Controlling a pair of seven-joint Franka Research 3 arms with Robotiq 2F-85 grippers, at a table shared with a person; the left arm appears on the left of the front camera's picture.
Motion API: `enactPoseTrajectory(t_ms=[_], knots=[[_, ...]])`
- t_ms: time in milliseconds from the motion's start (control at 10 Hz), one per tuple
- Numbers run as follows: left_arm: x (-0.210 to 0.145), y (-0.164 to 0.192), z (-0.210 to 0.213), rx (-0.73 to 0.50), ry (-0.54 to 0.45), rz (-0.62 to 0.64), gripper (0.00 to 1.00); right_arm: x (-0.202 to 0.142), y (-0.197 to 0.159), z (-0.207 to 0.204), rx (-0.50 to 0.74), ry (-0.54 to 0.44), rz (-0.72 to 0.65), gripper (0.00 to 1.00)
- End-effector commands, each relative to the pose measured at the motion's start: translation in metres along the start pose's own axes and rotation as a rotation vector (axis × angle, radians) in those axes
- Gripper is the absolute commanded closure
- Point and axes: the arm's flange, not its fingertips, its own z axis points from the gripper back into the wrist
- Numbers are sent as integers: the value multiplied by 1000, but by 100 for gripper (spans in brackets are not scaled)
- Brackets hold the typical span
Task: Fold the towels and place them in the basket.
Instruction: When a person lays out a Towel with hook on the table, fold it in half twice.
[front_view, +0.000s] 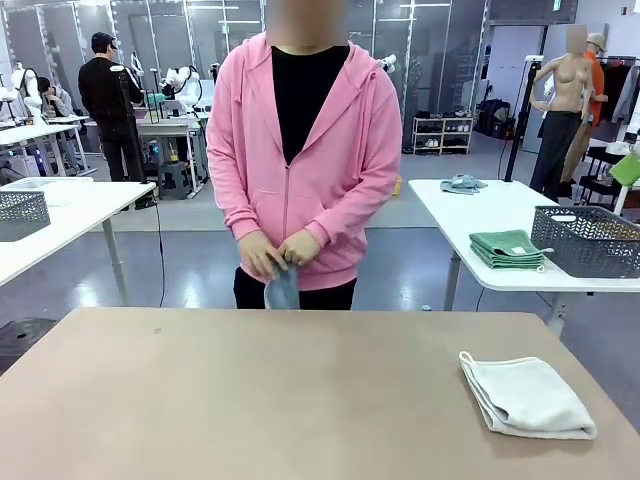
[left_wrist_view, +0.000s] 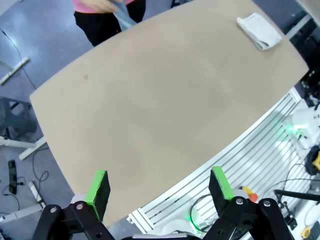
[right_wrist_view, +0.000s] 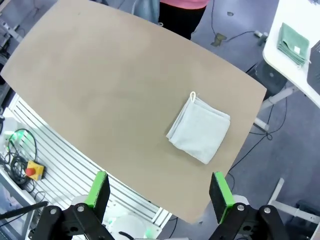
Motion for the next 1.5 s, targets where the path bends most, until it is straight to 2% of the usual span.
enactPoseTrajectory(t_ms=[0,100,200,1400], knots=[[-6,2,12,33,15,-11,0,-4,-8,-18,-13,1,5,0],[-6,2,12,37,0,8,0,-7,-11,-21,-8,-4,-13,0],[-3,0,7,12,-12,1,0,0,0,-6,-1,6,5,0],[-3,0,7,12,-12,1,0,0,0,-6,-1,6,5,0]])
